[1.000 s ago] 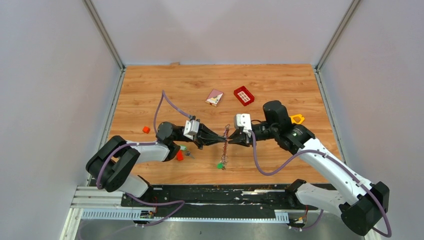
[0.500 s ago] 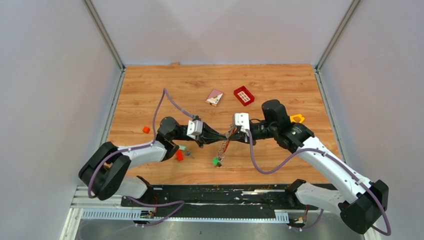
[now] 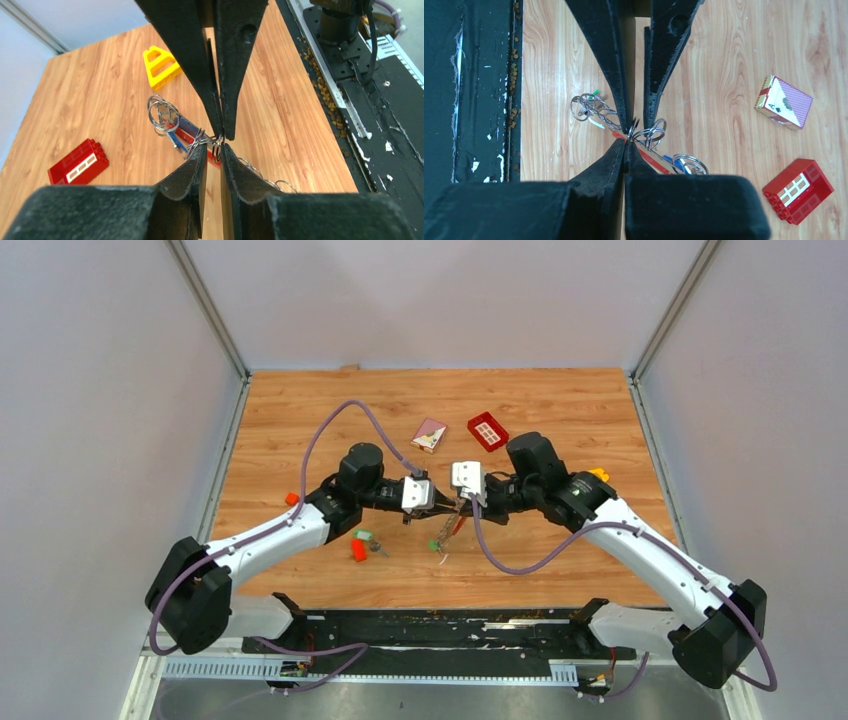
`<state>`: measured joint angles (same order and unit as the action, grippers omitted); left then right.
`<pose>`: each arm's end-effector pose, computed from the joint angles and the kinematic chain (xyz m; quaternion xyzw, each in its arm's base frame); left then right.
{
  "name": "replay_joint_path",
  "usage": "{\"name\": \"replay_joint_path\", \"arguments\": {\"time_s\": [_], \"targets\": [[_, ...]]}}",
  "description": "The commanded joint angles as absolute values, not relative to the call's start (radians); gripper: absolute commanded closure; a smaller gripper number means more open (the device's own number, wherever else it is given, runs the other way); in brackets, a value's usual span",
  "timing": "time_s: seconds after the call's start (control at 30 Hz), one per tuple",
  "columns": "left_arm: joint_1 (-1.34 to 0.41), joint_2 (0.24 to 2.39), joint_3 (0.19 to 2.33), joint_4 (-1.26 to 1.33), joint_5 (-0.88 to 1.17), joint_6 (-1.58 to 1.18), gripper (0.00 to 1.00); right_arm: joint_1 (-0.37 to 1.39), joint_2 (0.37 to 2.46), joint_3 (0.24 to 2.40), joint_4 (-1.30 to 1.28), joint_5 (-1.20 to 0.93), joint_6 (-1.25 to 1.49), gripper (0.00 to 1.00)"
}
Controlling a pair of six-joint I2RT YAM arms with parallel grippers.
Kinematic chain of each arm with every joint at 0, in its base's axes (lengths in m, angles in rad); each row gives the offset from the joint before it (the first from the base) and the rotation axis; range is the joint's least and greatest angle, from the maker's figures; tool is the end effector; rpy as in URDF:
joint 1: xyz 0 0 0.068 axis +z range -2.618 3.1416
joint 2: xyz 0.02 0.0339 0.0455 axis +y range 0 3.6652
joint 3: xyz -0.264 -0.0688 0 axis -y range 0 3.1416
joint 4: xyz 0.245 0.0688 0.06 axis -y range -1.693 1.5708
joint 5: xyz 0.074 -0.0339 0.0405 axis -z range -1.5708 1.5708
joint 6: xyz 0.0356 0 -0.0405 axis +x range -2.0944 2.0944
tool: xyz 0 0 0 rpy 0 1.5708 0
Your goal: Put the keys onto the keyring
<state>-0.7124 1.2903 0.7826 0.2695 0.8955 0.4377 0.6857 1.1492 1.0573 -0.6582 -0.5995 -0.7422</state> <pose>0.1966 -0.2065 0.2778 0.6100 0.4491 -0.4134 0.5053 0.1708 0.1657 0.3212 -0.6627 0.5850 0.2599 0.3886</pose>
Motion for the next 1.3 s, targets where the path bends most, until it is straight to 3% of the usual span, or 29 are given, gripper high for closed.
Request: {"name": "replay_joint_path", "arguments": {"time_s": [0.0,0.27,0.6,1.07,1.27], "targets": [[-0.722,1.278,0.817,0.120,0.862,0.561,0.79,0.698,1.156,1.123,-0.673,-0.586,-0.739,1.00],[-0.732,1.278,0.829,0.086,0.862,0.585,0.94,0.697,1.192,1.143,-0.698,-0.570,-0.729,1.00],[-0.732,1.274,0.857,0.055,0.859,0.584,0.75,0.697,1.206,1.150,-0.714,-0.584,-0.732,1.00],[-0.732,1.280,0.890,0.038,0.893,0.566,0.74,0.697,1.217,1.148,-0.707,-0.603,-0.725,1.00],[-0.736,1.290,0.901,0.038,0.900,0.557,0.78,0.697,1.222,1.145,-0.697,-0.605,-0.721,1.00]]}}
